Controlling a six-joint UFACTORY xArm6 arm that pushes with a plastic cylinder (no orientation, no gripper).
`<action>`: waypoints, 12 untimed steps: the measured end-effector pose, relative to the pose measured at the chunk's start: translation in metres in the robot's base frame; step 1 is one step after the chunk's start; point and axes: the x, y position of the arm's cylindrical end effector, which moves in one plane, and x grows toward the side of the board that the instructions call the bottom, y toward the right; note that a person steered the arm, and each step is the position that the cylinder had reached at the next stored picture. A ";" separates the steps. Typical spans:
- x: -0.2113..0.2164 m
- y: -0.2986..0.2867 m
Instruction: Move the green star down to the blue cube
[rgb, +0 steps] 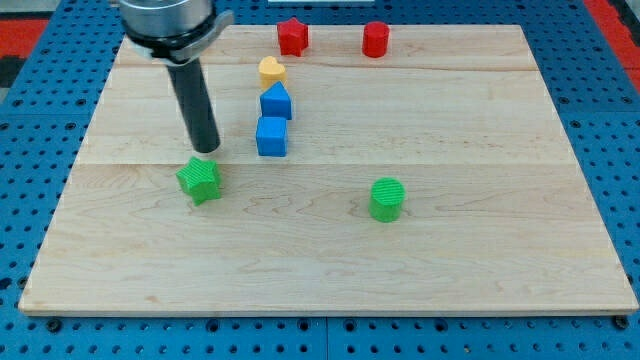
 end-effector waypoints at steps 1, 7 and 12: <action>0.002 -0.063; 0.054 0.029; 0.131 0.119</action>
